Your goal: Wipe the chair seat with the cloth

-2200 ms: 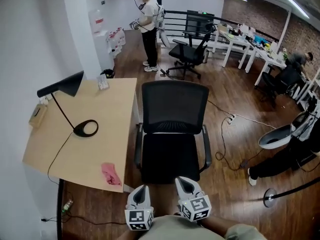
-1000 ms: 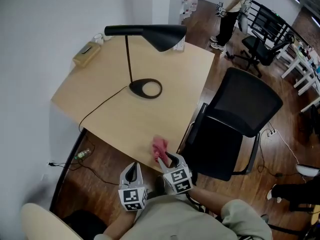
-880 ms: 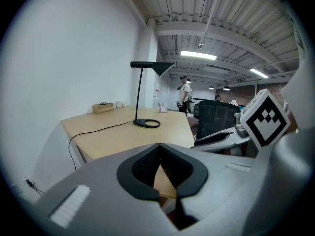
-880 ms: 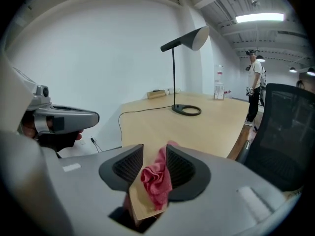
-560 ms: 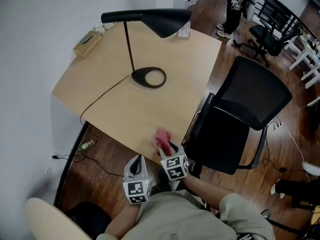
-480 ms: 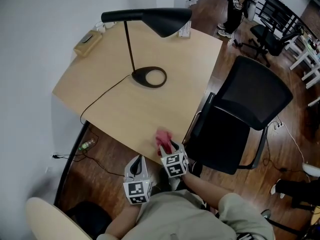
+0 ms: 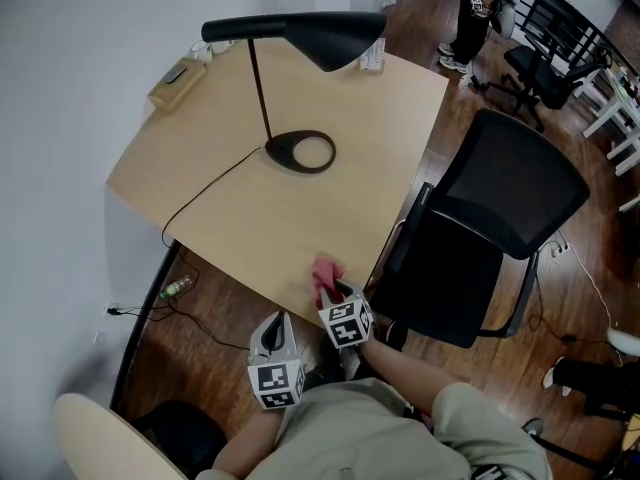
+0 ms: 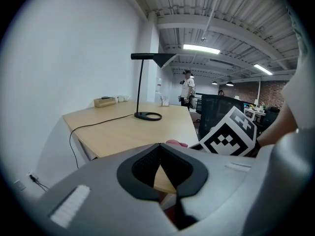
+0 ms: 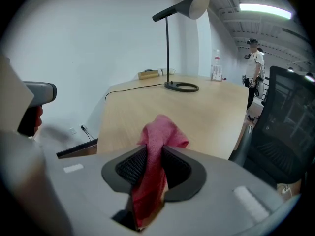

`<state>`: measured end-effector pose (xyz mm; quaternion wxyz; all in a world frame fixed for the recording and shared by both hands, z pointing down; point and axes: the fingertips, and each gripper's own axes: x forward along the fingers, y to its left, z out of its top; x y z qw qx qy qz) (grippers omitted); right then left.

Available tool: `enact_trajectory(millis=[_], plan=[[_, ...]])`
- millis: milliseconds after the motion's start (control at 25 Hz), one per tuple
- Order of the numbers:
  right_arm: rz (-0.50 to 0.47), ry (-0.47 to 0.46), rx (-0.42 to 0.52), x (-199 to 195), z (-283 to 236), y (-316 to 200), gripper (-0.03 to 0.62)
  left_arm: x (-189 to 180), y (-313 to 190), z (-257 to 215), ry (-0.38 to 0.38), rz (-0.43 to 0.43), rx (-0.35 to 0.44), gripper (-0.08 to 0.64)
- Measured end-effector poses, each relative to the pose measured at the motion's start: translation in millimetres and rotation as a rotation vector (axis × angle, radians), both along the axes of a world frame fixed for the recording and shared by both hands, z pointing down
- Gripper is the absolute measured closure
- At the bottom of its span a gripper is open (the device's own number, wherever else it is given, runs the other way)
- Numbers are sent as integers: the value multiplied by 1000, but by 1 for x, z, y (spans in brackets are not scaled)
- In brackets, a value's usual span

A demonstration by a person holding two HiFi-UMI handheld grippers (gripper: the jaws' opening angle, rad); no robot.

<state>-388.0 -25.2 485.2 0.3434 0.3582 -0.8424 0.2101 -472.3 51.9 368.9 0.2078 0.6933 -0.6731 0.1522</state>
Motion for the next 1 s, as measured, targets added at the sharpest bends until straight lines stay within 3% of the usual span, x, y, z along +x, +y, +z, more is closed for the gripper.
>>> enact_trajectory(millis=[240,440,1000], plan=[[41,-45,-42,15,-11,-1,522,11,-10,-5,15,33,6,555],[129,-69,6,59,-45,-10,523,42,-27,-12,36,117,21,555],[425,-89,161,238,-108,-26,523,222,-79,-36,83,452,83,555]])
